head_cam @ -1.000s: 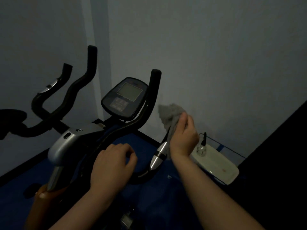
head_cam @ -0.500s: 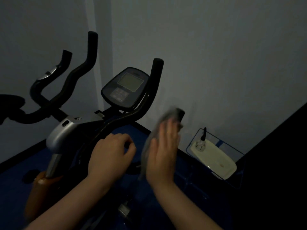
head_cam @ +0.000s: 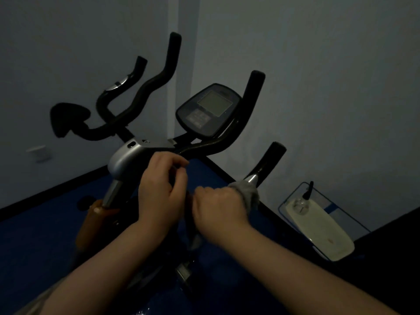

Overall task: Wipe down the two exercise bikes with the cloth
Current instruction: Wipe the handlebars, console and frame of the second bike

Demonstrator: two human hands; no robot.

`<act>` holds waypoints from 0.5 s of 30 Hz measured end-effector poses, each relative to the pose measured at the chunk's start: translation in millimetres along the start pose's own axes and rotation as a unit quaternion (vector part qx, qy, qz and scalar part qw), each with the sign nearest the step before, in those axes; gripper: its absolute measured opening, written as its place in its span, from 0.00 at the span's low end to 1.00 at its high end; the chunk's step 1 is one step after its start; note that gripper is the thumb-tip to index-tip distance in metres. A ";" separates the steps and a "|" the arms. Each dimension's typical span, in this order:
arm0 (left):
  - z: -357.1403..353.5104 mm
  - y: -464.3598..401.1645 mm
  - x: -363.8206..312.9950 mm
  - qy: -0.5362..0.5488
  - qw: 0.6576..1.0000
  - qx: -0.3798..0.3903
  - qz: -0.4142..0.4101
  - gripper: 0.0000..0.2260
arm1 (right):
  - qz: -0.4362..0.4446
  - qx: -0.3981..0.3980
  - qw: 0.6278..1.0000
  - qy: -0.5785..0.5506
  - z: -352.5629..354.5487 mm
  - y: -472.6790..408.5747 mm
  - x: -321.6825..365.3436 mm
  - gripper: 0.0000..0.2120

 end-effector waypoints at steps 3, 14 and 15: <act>21.3 10.7 16.4 -0.109 0.991 0.006 -0.071 0.07 | 0.119 0.015 0.990 -0.079 9.9 25.4 -26.0 0.14; 36.9 25.1 29.2 -0.204 0.977 -0.057 0.004 0.07 | 0.112 0.155 0.972 -0.133 -38.2 -31.7 2.4 0.17; 36.8 25.4 29.8 -0.205 0.977 -0.060 0.007 0.07 | 0.124 0.145 0.974 -0.126 -37.5 -21.2 -0.8 0.18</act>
Point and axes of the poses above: each hand's wrist, its own y-axis away from the middle knuckle, its own z-axis out of the back of the hand, x = y × z, the point moved 3 cm from there along -y, towards the middle knuckle, and after that the axes turned 10 degrees about -x, right-handed, at the moved point
